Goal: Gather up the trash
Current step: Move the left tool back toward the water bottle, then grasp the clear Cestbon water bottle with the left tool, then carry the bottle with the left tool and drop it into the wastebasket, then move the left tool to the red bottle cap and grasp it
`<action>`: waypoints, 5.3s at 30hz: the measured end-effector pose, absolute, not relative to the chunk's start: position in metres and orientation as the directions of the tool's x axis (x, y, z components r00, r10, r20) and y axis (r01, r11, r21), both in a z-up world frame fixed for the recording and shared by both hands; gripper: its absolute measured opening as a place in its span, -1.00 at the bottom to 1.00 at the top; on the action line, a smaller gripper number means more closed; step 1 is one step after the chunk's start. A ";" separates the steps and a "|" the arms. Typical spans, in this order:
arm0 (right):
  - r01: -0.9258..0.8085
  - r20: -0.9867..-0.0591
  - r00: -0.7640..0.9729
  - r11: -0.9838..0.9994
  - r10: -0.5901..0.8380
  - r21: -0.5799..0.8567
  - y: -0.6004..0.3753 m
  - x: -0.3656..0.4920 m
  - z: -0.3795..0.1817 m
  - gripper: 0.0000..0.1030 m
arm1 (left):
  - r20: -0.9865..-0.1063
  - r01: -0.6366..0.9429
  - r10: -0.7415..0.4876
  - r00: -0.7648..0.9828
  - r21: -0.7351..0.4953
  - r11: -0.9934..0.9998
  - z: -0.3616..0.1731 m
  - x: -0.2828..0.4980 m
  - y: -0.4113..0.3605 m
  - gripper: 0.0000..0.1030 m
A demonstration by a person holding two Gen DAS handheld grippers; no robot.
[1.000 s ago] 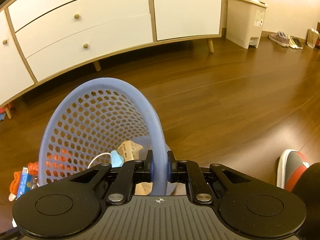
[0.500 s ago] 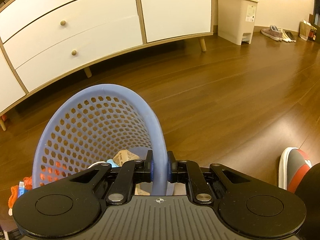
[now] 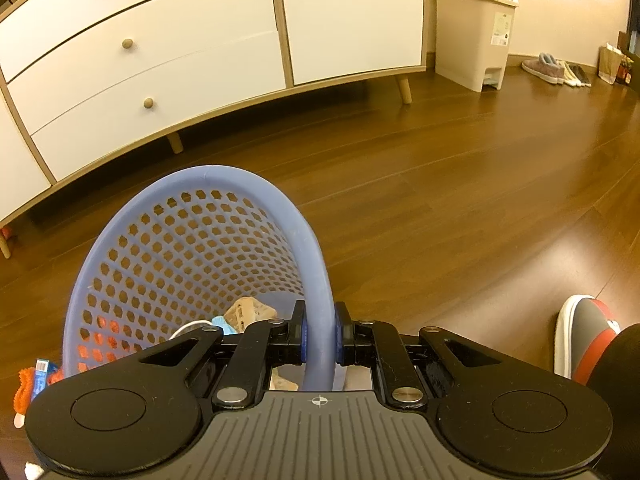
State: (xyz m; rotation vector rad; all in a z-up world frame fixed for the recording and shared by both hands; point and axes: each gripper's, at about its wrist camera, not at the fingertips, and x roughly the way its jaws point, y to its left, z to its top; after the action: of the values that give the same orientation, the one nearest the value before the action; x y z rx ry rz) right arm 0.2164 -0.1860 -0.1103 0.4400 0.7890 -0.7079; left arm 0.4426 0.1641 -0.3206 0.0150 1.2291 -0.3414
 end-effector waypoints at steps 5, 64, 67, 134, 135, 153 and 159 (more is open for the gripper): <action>0.714 -0.772 0.496 0.692 -0.397 0.102 -0.187 0.214 -0.112 -0.83 | -0.942 0.224 -0.240 0.236 -0.187 0.956 -0.325 0.406 0.200 0.21; 0.659 -0.761 0.547 0.741 -0.350 0.133 -0.182 0.208 -0.121 -0.82 | -0.732 0.662 -0.677 0.082 -0.467 0.585 -0.150 0.375 0.022 0.16; 0.660 -0.762 0.545 0.740 -0.350 0.132 -0.183 0.208 -0.120 -0.82 | -0.746 0.676 -0.662 0.074 -0.451 0.583 -0.155 0.376 0.011 0.20; 0.690 -0.763 0.520 0.715 -0.383 0.112 -0.194 0.201 -0.122 -0.82 | -0.767 0.506 -0.499 0.404 -0.267 0.820 -0.215 0.409 0.168 0.33; 0.693 -0.763 0.519 0.712 -0.386 0.111 -0.196 0.200 -0.122 -0.82 | -0.769 0.510 -0.496 0.403 -0.261 0.820 -0.218 0.409 0.166 0.33; 0.727 -0.762 0.495 0.679 -0.417 0.101 -0.201 0.180 -0.115 -0.82 | -0.793 0.607 -0.467 0.392 -0.158 0.779 -0.270 0.401 0.120 0.24; 0.721 -0.751 0.496 0.689 -0.436 0.076 -0.198 0.185 -0.112 -0.82 | -0.808 0.614 -0.456 0.372 -0.154 0.774 -0.288 0.406 0.103 0.17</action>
State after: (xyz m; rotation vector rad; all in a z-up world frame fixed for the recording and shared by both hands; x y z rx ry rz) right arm 0.1848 -0.1980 -0.1123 0.4102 0.7744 -0.7247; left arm 0.4059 0.1031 -0.2877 0.1835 0.9710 -0.6906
